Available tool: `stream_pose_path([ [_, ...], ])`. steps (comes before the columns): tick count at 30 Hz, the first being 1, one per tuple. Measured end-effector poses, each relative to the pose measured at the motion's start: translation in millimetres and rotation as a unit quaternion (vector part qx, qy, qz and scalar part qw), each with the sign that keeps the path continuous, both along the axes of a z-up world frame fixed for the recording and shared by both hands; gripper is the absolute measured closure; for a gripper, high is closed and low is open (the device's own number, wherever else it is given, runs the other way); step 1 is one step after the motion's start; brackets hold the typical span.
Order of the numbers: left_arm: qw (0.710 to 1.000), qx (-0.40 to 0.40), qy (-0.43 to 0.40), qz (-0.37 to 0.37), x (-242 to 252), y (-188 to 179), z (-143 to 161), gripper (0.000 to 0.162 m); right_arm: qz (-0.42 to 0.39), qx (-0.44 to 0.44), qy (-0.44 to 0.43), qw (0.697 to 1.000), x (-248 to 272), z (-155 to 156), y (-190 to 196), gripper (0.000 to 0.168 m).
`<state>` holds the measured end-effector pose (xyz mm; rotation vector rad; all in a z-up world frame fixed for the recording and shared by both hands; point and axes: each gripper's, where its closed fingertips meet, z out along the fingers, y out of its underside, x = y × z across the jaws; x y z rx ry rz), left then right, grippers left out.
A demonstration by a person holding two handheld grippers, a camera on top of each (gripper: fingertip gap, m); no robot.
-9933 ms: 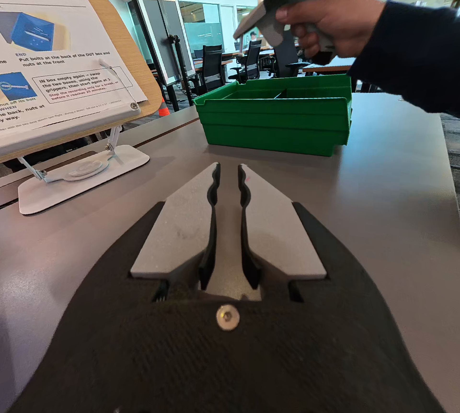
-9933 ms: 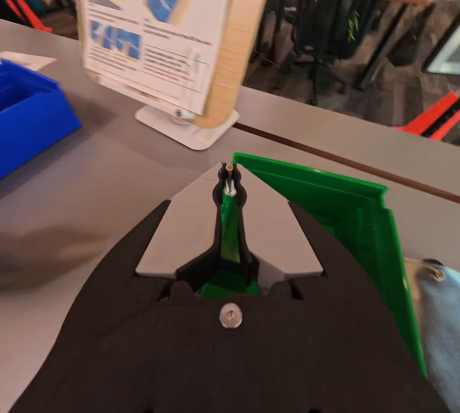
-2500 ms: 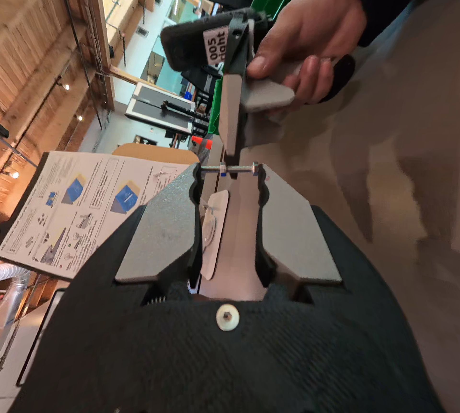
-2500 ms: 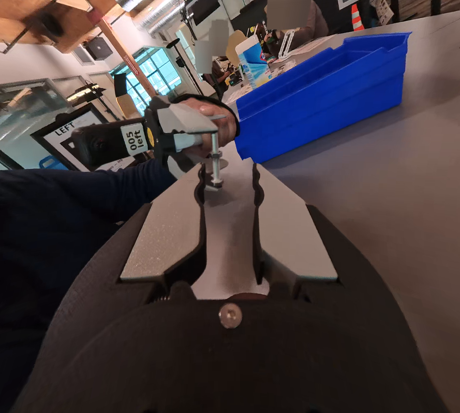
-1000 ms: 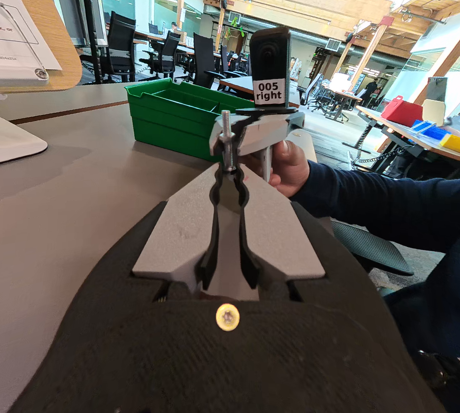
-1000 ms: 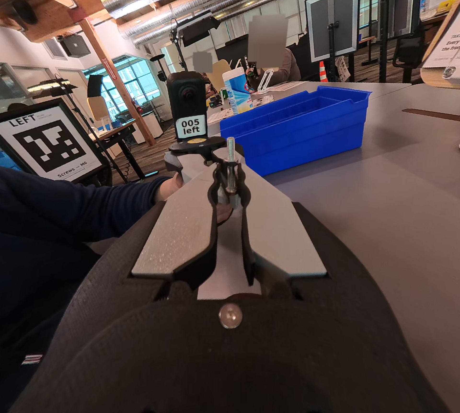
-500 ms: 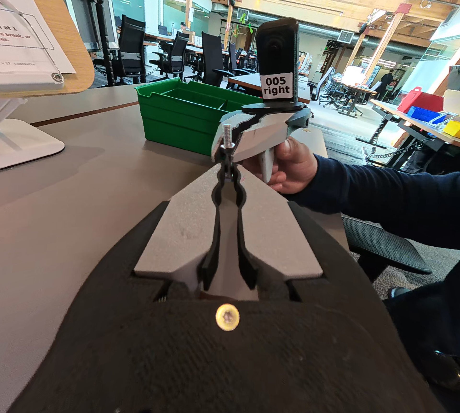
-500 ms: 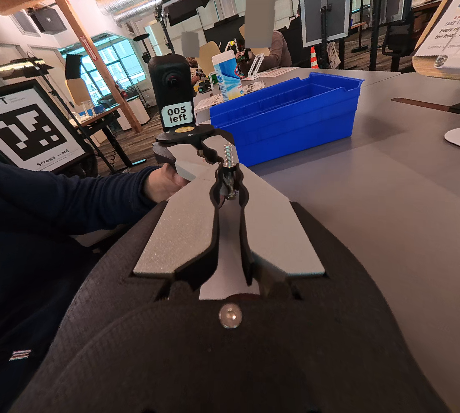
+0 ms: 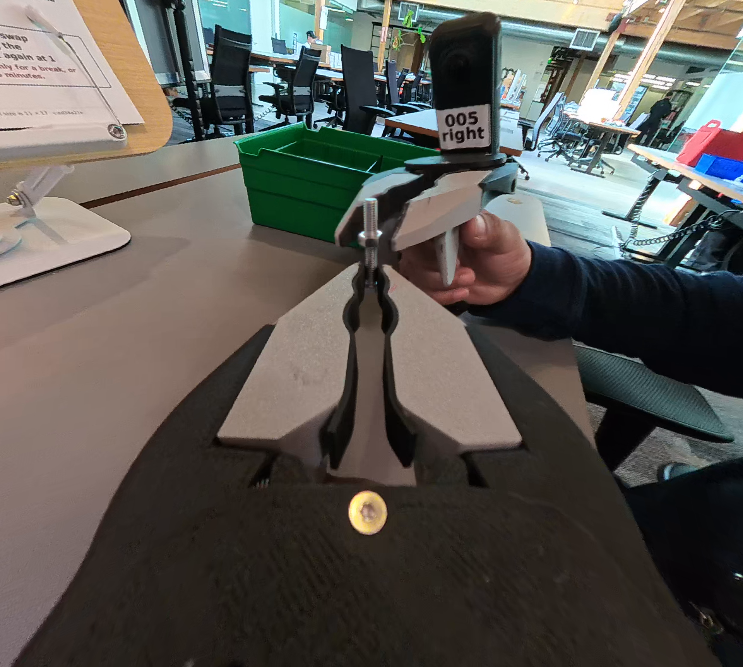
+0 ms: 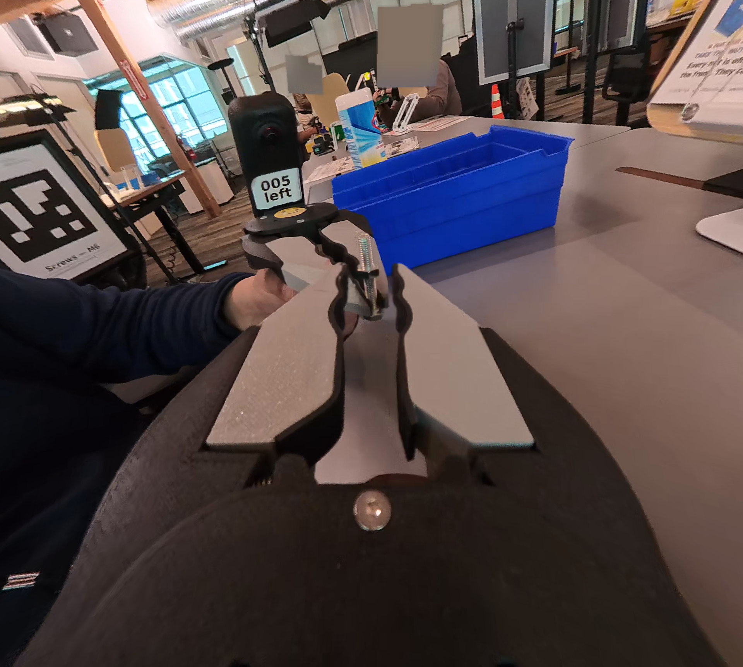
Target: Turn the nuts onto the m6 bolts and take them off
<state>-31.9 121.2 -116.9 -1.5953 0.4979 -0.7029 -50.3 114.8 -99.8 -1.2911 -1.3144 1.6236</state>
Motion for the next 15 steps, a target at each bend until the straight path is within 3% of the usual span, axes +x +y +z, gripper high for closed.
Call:
stream_pose_path([
  [4,1.0,0.011,0.026,0.002,4.3,-1.7,-1.7,0.158,-0.016,0.023,-0.001,1.0,-1.2,0.0,1.2,0.141],
  [12,0.999,0.026,-0.002,0.029,-14.8,-0.6,10.2,0.159,-0.079,0.024,-0.006,0.997,6.5,1.2,28.8,0.156],
  [15,0.999,0.017,0.007,0.031,-13.2,1.4,5.2,0.158,-0.028,-0.004,0.026,0.999,8.7,12.5,13.3,0.148],
])
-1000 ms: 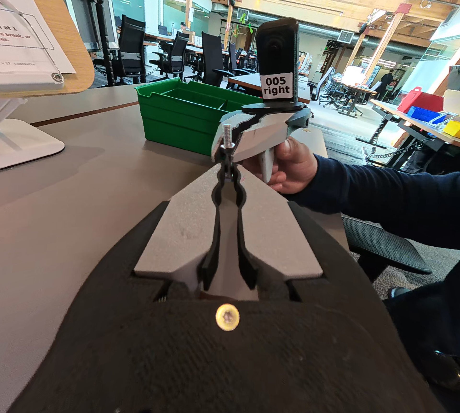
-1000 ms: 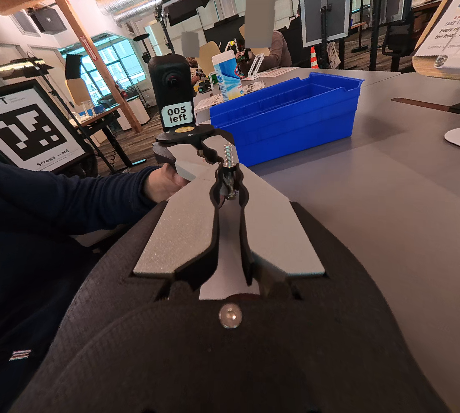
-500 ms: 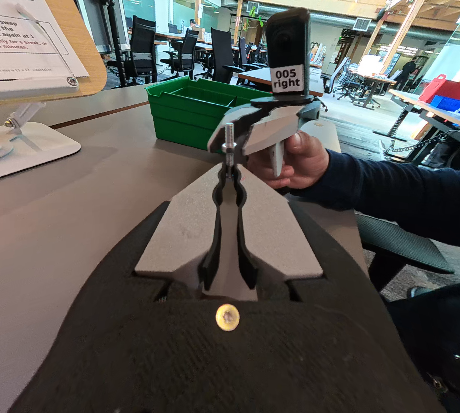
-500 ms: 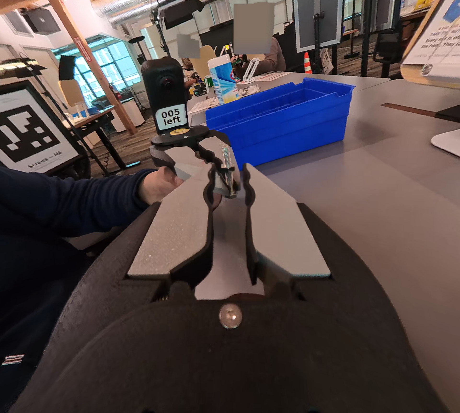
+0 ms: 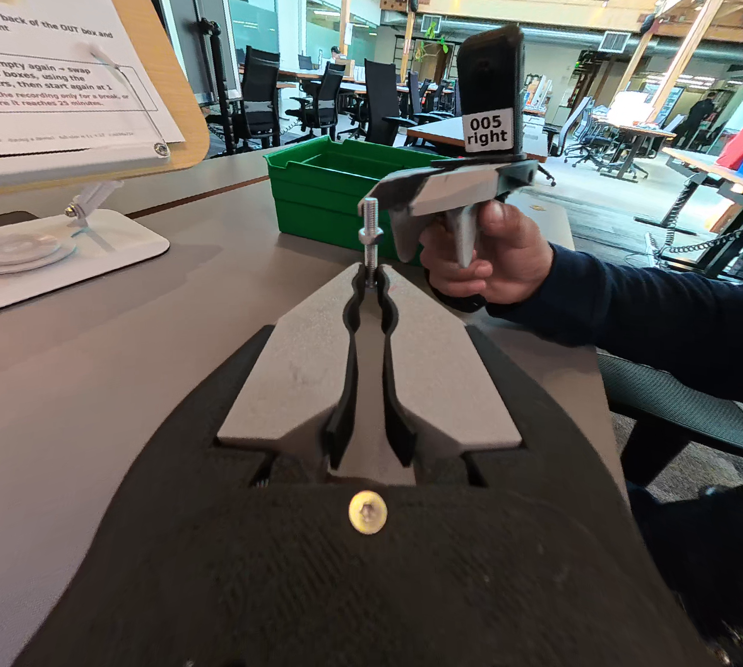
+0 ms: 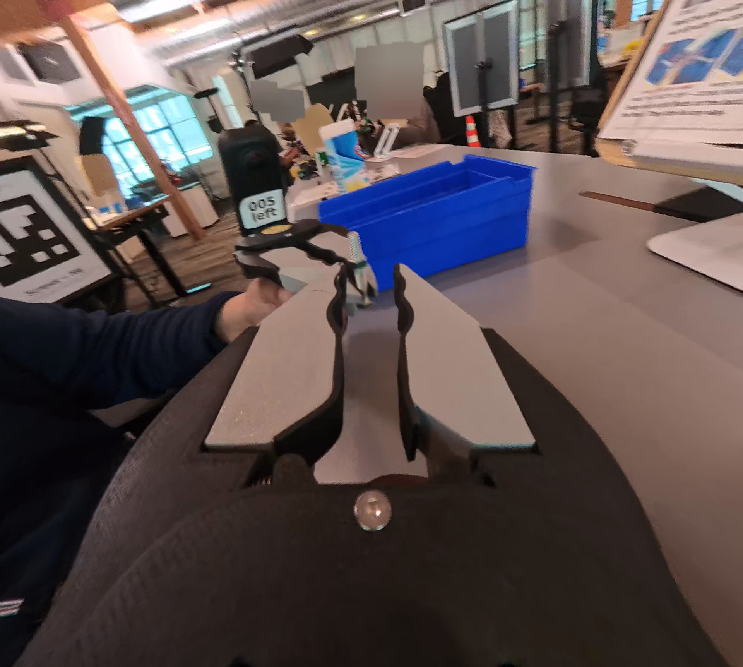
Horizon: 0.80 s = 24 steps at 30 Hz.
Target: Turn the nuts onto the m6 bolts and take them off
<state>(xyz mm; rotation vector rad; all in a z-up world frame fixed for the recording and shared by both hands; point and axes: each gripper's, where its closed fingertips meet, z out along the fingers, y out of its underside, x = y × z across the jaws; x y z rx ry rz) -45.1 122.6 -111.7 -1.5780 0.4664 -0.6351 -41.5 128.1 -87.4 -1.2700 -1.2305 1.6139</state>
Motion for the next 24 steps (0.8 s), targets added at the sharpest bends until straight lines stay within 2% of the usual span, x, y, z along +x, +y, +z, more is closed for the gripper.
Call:
stream_pose_path([
  [4,1.0,-0.001,0.025,-0.016,12.9,-1.9,-6.4,0.158,0.005,0.05,-0.019,0.999,-8.7,-7.3,-14.3,0.139],
  [6,0.999,0.001,0.024,-0.023,16.3,-4.0,-5.2,0.159,-0.023,0.066,-0.035,0.997,-10.4,-12.2,-7.0,0.141],
  [7,1.0,0.002,0.022,-0.019,14.5,-3.4,-4.3,0.159,-0.031,0.065,-0.035,0.997,-8.7,-11.3,-2.3,0.137],
  [9,1.0,0.005,0.009,-0.008,7.1,-1.4,-0.8,0.159,-0.045,0.046,-0.031,0.997,-3.8,-9.1,7.3,0.144],
  [10,1.0,0.003,0.001,-0.009,5.0,-1.7,0.3,0.159,-0.065,0.039,-0.026,0.997,-1.7,-7.8,15.7,0.156],
  [16,1.0,0.0,0.018,-0.017,13.9,-2.5,-5.5,0.159,-0.013,0.068,-0.018,0.997,-9.3,-6.1,-13.4,0.143],
  [18,1.0,0.008,0.023,-0.01,13.0,-2.3,-3.4,0.159,-0.04,0.083,-0.039,0.995,-12.0,-12.5,-5.7,0.144],
  [20,1.0,0.012,0.01,0.002,4.7,-0.2,0.5,0.159,-0.046,0.061,-0.032,0.997,-6.3,-9.4,3.2,0.143],
  [21,1.0,0.009,-0.002,0.0,1.5,-0.5,1.9,0.159,-0.051,0.044,-0.023,0.997,-2.4,-6.5,9.7,0.153],
  [24,1.0,0.0,0.0,0.006,-2.5,1.6,-2.1,0.159,-0.028,0.012,0.009,0.999,4.2,4.5,8.5,0.149],
])
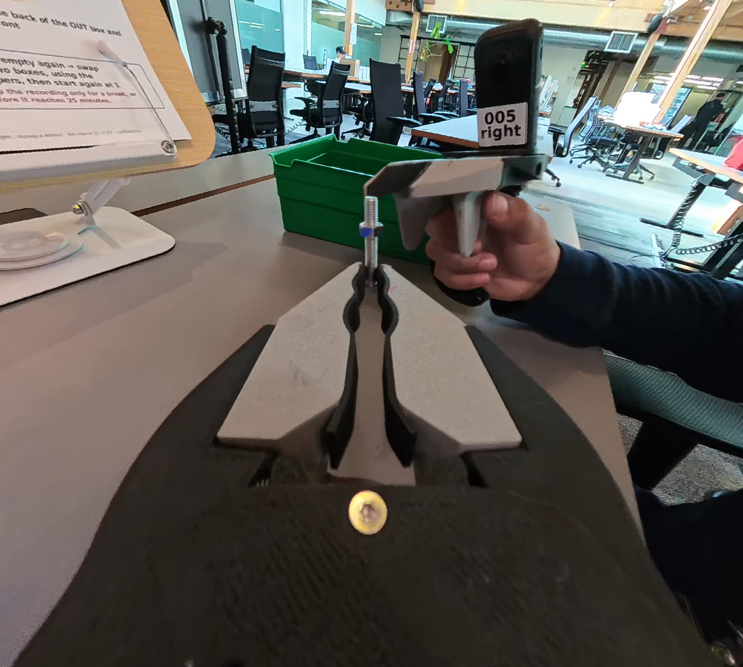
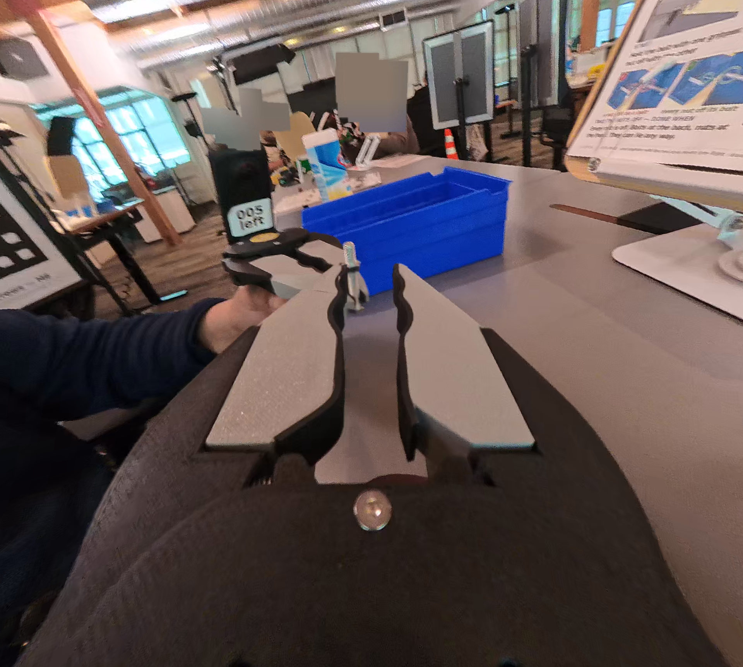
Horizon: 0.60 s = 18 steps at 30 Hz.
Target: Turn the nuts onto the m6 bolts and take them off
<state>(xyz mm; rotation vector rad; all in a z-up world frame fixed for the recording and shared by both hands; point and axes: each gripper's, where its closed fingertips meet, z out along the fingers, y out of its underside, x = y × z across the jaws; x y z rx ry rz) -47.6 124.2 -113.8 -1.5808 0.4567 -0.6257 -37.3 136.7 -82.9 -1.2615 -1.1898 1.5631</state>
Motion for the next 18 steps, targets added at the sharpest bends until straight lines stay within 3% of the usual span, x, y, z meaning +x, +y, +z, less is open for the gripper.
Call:
stream_pose_path([
  [4,1.0,0.001,0.019,-0.019,14.3,-2.5,-4.3,0.159,0.03,0.027,-0.019,0.999,-12.9,-6.5,-23.0,0.138],
  [7,1.0,0.013,0.017,-0.009,11.9,-2.7,0.8,0.159,-0.008,0.047,-0.035,0.998,-13.8,-12.0,-11.2,0.143],
  [9,1.0,0.017,-0.002,-0.002,3.1,-2.3,6.0,0.159,-0.021,0.007,-0.025,0.999,-5.7,-9.1,4.8,0.153],
  [10,1.0,0.011,-0.009,-0.002,0.1,-1.8,5.4,0.159,-0.018,-0.012,-0.015,1.0,-1.5,-6.1,9.2,0.15],
  [16,1.0,0.001,0.012,-0.017,13.8,-1.9,-3.2,0.159,0.02,0.029,-0.029,0.999,-16.4,-9.1,-22.4,0.14],
  [18,1.0,0.01,0.008,-0.016,14.6,-3.2,0.8,0.159,-0.005,0.047,-0.052,0.998,-21.0,-17.3,-17.1,0.148],
])
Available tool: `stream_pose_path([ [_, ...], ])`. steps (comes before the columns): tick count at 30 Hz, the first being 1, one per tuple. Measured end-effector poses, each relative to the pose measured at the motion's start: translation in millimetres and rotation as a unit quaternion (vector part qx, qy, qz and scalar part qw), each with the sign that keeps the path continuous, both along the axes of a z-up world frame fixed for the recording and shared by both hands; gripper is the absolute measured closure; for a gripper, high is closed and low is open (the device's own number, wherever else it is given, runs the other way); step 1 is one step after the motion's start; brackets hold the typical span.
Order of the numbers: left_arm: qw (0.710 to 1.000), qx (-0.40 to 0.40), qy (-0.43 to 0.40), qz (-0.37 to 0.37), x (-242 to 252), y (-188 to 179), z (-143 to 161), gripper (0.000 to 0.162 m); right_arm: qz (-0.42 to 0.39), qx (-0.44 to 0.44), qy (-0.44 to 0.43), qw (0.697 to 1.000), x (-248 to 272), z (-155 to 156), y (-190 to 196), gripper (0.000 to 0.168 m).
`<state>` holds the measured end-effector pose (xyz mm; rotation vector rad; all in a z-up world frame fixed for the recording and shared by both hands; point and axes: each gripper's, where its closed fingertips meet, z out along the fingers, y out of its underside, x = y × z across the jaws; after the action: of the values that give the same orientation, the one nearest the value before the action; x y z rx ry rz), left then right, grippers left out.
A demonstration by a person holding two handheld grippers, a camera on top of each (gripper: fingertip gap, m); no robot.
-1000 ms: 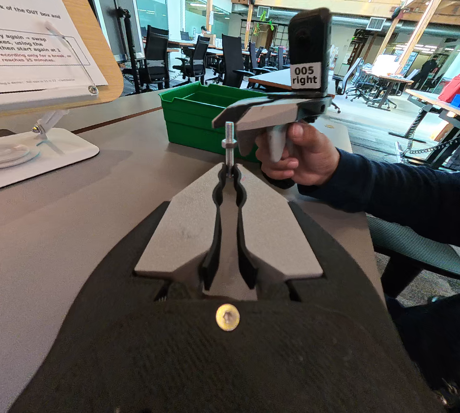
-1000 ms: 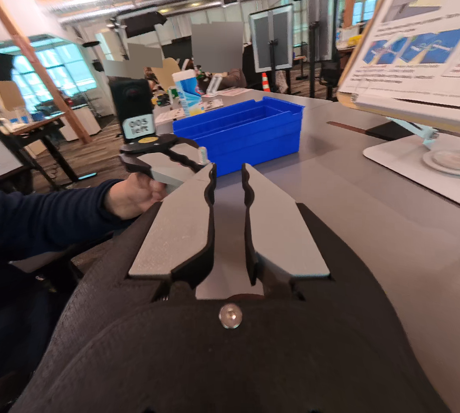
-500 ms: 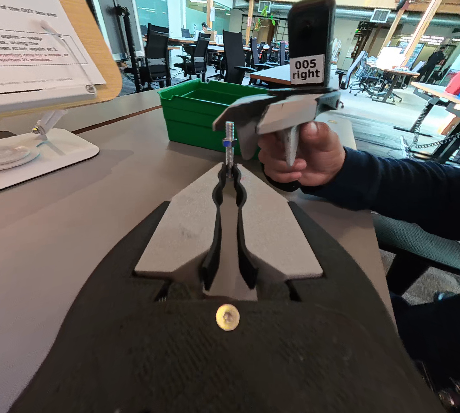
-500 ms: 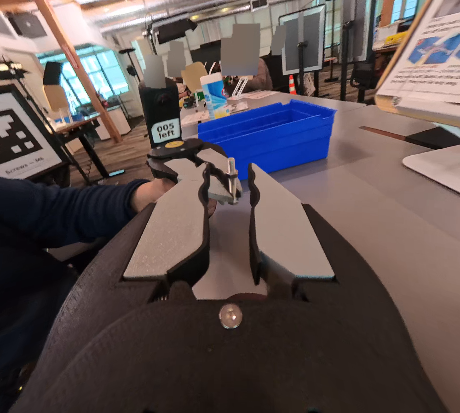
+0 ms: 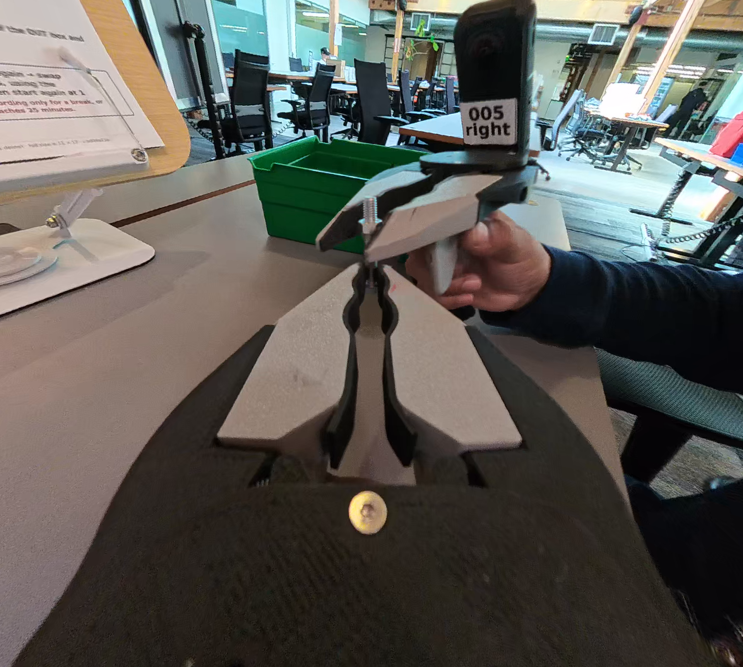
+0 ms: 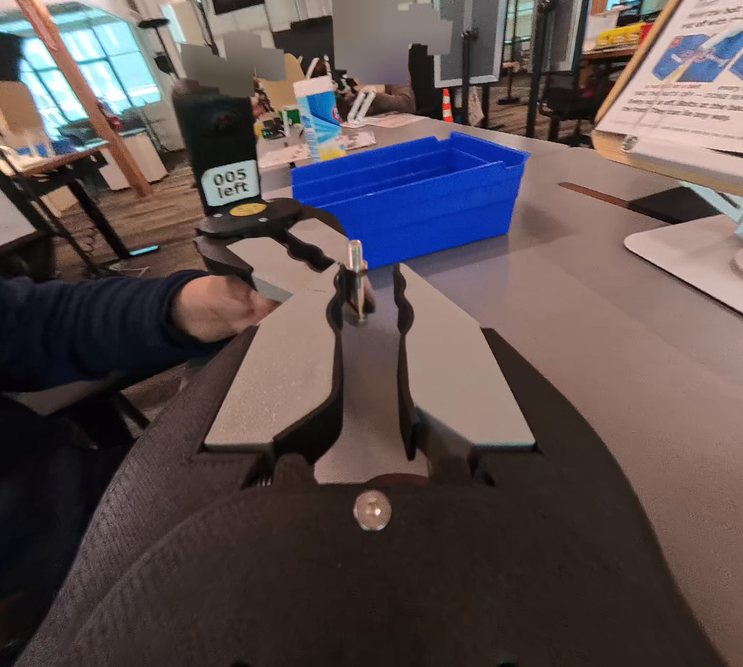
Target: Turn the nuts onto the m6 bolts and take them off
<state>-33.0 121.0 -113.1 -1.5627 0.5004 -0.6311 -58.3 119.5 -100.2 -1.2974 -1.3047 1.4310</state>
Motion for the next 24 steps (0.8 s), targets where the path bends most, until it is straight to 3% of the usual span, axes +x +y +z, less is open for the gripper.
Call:
stream_pose_path([
  [2,1.0,0.003,-0.007,0.011,-7.9,1.4,3.3,0.159,-0.009,-0.027,-0.002,1.0,5.0,-1.2,12.1,0.138],
  [3,1.0,0.001,-0.017,0.01,-11.3,1.4,4.7,0.159,-0.017,-0.045,0.004,0.999,9.1,-0.2,20.4,0.149],
  [5,1.0,-0.01,-0.021,0.016,-16.0,3.3,2.0,0.159,-0.019,-0.049,0.022,0.998,15.6,6.0,25.8,0.148],
  [11,1.0,-0.01,0.002,0.008,-3.9,2.8,-3.5,0.159,0.014,-0.006,0.017,1.0,0.2,7.0,-5.7,0.143],
  [17,0.999,-0.002,-0.027,0.027,-21.2,3.7,6.1,0.159,-0.023,-0.076,0.051,0.995,21.5,16.0,33.0,0.15],
  [24,1.0,-0.005,0.005,0.009,-2.7,2.8,-2.9,0.159,0.018,-0.033,0.02,0.999,-2.4,7.6,-3.9,0.135],
])
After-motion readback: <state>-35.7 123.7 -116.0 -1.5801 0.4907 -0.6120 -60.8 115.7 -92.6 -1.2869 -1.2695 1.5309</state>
